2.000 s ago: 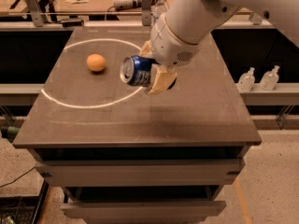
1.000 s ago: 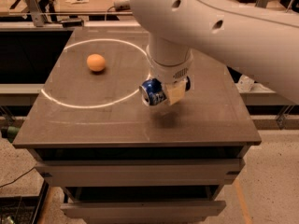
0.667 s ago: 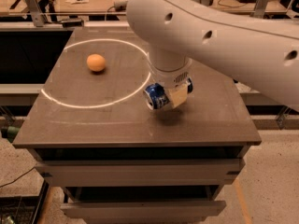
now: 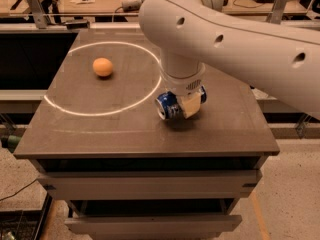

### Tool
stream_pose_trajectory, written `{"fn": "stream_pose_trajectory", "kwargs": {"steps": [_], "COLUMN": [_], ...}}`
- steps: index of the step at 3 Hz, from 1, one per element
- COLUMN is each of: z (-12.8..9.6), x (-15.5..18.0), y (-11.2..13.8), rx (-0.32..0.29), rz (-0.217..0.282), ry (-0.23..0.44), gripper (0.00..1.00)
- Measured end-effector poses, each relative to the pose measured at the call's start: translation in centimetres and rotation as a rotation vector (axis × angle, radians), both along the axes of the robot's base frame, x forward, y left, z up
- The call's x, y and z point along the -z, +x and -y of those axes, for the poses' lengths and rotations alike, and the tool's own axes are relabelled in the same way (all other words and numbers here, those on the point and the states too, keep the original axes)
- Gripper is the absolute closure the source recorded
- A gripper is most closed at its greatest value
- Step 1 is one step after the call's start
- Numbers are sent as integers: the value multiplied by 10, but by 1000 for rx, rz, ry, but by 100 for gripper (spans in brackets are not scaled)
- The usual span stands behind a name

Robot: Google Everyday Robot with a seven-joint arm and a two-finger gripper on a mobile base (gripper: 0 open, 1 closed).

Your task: Knock pepsi can over

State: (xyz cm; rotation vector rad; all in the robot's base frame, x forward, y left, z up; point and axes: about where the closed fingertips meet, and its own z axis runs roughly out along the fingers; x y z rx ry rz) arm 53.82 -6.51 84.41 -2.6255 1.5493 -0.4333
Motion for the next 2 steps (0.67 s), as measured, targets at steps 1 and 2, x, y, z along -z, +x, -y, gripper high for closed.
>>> {"fn": "stream_pose_trajectory", "kwargs": {"steps": [1, 2], "z": [-1, -1], "x": [6, 6], "y": [5, 4], "rx": [22, 21], "rz": [-24, -24], "ry": [33, 31], "gripper": [82, 59]}}
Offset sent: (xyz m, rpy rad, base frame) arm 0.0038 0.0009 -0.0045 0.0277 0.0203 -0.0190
